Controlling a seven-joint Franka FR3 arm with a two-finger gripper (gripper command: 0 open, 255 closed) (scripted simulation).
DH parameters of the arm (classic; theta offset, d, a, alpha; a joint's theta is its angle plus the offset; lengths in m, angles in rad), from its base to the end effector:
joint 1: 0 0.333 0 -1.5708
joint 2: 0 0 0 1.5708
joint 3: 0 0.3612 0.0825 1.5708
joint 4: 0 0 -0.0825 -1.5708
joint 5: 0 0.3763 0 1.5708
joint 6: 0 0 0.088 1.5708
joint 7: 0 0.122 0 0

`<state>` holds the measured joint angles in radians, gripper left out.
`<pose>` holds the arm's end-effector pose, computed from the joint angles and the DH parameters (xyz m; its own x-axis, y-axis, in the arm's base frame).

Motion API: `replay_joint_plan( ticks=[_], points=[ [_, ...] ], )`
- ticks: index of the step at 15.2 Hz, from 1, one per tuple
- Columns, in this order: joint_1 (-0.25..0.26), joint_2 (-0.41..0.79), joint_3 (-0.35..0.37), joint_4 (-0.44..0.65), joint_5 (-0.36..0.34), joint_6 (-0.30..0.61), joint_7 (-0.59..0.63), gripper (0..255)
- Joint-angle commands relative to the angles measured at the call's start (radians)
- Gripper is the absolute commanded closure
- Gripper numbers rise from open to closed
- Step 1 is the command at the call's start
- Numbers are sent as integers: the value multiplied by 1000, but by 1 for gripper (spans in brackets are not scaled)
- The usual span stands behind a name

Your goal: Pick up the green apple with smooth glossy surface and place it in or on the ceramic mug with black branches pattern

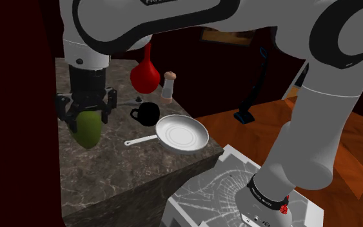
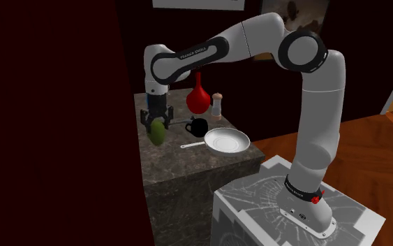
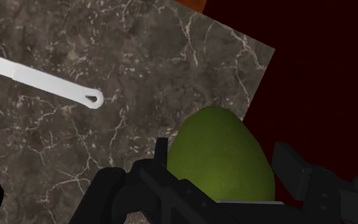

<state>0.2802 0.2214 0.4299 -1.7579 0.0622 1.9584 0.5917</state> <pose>0.4800 0.3935 0.4818 0.9922 0.0904 -0.0863 0.0796 -0.9894 -0.1211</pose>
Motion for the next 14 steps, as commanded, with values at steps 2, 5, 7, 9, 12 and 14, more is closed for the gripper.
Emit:
replay_joint_plan(
  ticks=[2, 5, 7, 9, 12, 14],
  points=[
    [-2, -12, 1, 25, 4, -37, 1, 255],
    [-2, -19, 2, 57, 6, -75, 4, 255],
    [-2, -23, 2, 79, 7, -100, 6, 255],
    [-2, -25, 3, 103, 8, -126, 8, 255],
    [-2, -27, 3, 134, 8, -159, 11, 255],
    [-35, -63, -13, 97, 25, -161, -39, 255]
  ],
)
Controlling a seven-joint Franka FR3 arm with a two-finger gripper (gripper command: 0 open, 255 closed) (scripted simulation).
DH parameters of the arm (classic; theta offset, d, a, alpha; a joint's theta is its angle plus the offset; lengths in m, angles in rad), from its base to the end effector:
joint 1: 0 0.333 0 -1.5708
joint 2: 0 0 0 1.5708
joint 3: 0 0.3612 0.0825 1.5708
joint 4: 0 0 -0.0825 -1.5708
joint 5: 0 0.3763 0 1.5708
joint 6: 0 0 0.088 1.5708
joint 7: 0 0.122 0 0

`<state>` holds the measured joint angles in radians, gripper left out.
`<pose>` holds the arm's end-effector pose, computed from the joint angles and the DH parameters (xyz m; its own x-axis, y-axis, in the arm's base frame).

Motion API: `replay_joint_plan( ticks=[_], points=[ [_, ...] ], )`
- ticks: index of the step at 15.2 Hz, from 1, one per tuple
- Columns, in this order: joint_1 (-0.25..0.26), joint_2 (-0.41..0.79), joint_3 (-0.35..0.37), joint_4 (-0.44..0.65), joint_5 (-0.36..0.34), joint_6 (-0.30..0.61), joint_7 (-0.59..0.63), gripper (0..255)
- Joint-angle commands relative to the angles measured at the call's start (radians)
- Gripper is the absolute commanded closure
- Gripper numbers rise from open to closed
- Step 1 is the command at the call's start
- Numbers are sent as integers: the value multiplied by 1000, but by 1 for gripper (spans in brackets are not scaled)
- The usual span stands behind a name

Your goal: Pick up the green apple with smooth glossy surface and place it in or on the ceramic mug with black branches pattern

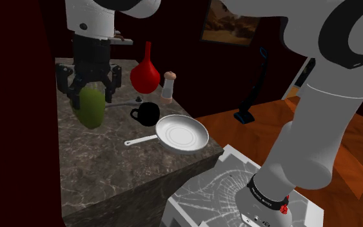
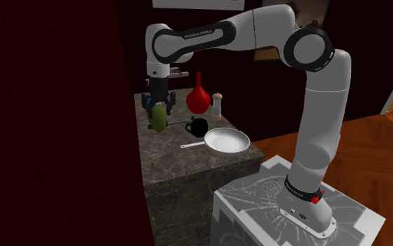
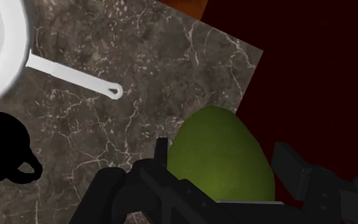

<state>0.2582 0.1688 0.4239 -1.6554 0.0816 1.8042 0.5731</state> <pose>0.4794 0.3765 0.5463 0.9922 0.0895 -0.0864 0.0788 -0.9896 -0.1203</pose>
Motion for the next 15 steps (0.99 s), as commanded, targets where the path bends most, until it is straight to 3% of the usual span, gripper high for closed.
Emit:
replay_joint_plan(
  ticks=[1, 15],
  points=[
    [-29, -28, -16, -22, 14, -9, -46, 255],
    [-214, -151, -169, -121, 53, -71, -385, 255]
  ],
)
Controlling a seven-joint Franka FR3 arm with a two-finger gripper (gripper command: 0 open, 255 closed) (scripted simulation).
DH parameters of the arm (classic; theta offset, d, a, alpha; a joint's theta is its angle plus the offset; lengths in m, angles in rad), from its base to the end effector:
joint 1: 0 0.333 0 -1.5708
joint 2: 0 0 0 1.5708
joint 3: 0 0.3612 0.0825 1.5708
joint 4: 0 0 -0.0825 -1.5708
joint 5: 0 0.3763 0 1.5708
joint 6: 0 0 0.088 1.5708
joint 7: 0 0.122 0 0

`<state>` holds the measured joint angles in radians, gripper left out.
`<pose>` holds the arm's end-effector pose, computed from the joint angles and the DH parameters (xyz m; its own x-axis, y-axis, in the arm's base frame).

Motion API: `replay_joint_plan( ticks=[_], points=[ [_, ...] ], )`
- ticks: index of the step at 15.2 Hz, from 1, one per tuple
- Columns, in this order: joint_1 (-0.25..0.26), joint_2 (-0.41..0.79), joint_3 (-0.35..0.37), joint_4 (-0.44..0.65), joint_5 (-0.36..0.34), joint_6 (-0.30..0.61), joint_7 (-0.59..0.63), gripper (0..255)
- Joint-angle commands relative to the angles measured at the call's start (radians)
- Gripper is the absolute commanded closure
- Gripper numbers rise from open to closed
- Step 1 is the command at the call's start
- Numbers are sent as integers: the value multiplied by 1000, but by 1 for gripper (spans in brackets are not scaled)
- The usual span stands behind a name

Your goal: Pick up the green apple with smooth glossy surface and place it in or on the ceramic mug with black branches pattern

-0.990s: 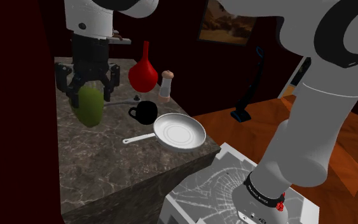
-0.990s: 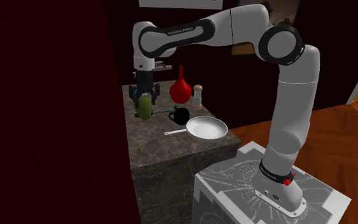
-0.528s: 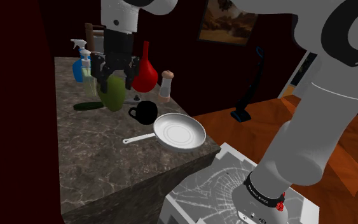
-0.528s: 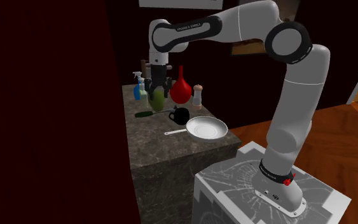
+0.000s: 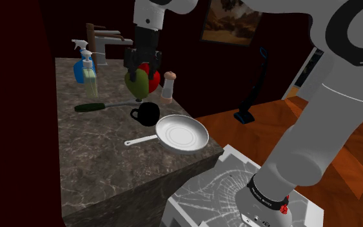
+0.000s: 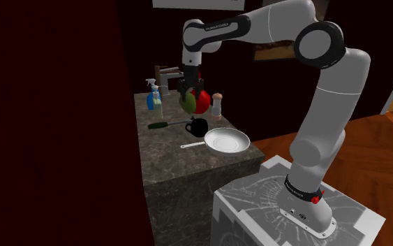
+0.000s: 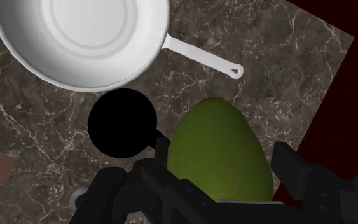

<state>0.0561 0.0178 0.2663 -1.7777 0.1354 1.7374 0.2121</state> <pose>0.5222 0.1883 0.5637 0.9923 0.0889 -0.0864 0.0781 -0.9896 -0.1208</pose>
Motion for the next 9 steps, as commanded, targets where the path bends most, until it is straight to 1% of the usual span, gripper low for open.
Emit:
replay_joint_plan(
  ticks=[1, 5, 9],
  points=[
    [-24, -1, -23, 3, -2, -10, -46, 255],
    [-70, 5, -67, 22, -9, -35, -133, 255],
    [-69, 6, -67, -30, -9, 18, -139, 255]
  ],
)
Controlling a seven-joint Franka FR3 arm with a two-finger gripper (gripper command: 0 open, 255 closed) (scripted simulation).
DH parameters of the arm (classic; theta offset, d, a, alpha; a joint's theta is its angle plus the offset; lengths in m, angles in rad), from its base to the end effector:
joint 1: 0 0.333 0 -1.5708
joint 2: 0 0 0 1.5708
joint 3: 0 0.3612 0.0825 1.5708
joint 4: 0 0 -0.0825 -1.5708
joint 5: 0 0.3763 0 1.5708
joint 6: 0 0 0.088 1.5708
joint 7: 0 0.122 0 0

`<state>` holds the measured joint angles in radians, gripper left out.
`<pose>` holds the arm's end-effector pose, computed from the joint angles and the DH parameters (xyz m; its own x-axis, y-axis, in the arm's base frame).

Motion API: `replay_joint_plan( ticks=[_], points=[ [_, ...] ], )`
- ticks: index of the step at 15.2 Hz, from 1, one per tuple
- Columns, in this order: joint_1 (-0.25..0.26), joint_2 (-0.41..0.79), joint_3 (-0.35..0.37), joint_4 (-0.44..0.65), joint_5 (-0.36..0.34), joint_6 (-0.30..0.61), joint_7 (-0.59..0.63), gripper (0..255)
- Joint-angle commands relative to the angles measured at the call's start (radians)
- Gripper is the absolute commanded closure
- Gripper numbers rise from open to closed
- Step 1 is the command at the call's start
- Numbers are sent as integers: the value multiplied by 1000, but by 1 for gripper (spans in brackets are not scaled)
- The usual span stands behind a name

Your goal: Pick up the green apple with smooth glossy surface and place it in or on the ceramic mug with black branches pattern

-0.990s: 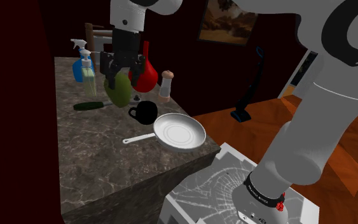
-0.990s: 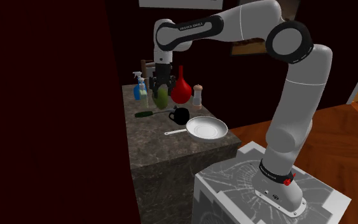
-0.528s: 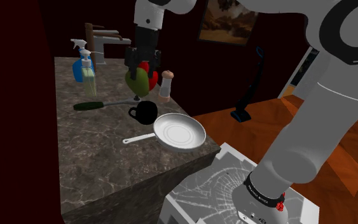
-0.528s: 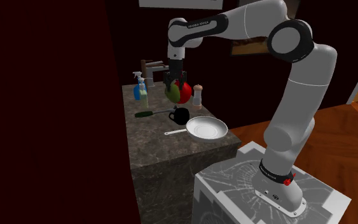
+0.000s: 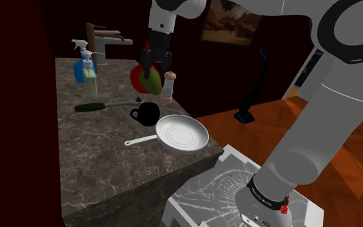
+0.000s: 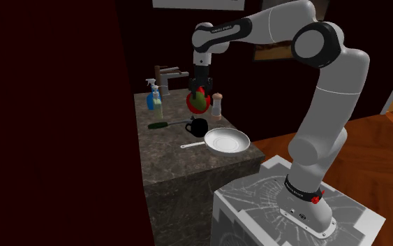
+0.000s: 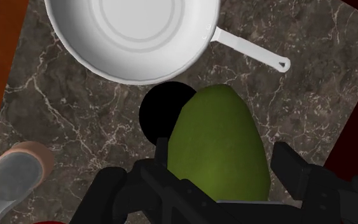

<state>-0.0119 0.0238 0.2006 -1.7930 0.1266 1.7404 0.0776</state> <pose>0.5425 0.1161 0.5533 0.9922 0.0899 -0.0869 0.0791 -0.9895 -0.1208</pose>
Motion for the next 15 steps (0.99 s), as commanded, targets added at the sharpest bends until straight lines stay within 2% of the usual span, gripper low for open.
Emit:
replay_joint_plan(
  ticks=[1, 13, 15],
  points=[
    [-1, 1, -1, -27, 0, 28, -5, 255],
    [2, 30, 1, -157, 0, 186, -20, 255],
    [2, 30, 1, -157, 0, 186, -20, 255]
  ],
)
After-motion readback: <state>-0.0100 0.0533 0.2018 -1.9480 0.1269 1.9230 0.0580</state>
